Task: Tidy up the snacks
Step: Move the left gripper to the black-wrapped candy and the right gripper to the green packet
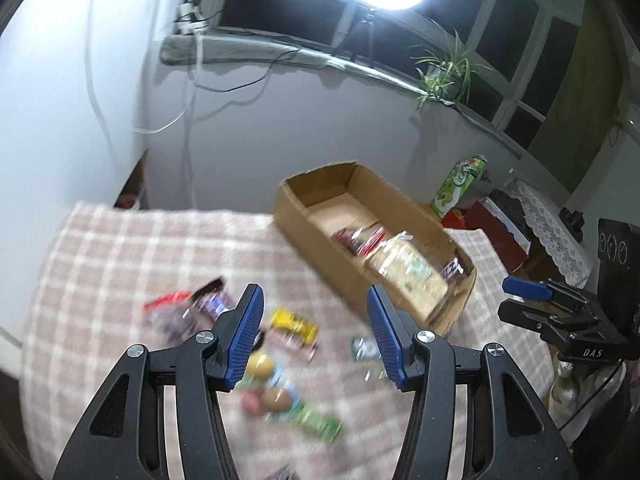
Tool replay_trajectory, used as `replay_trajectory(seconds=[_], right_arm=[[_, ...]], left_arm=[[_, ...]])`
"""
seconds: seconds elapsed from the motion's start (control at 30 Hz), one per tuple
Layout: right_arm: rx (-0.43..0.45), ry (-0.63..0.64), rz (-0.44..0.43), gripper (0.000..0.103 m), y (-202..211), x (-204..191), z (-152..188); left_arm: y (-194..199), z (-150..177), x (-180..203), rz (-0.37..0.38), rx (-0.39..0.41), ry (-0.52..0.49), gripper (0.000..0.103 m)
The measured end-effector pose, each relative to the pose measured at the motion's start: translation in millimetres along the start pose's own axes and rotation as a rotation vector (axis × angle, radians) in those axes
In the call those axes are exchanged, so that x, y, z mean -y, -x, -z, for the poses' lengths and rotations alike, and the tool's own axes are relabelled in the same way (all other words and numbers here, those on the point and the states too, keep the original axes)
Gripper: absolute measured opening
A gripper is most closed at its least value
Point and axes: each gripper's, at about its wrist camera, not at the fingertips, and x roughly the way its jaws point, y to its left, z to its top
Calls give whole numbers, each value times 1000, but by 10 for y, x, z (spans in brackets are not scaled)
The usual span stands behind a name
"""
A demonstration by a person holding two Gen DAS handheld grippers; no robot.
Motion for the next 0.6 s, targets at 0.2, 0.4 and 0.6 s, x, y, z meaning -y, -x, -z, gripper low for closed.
replay_trajectory(seconds=[0.2, 0.4, 0.6], right_arm=[[-69, 107, -60, 70, -234, -420, 144], [-158, 220, -102, 70, -580, -748, 282], [-294, 314, -160, 53, -939, -1003, 376]], left_arm=[[226, 486, -192, -56, -28, 59, 53], [314, 976, -231, -113, -73, 116, 49], [198, 1307, -75, -92, -154, 141, 39]])
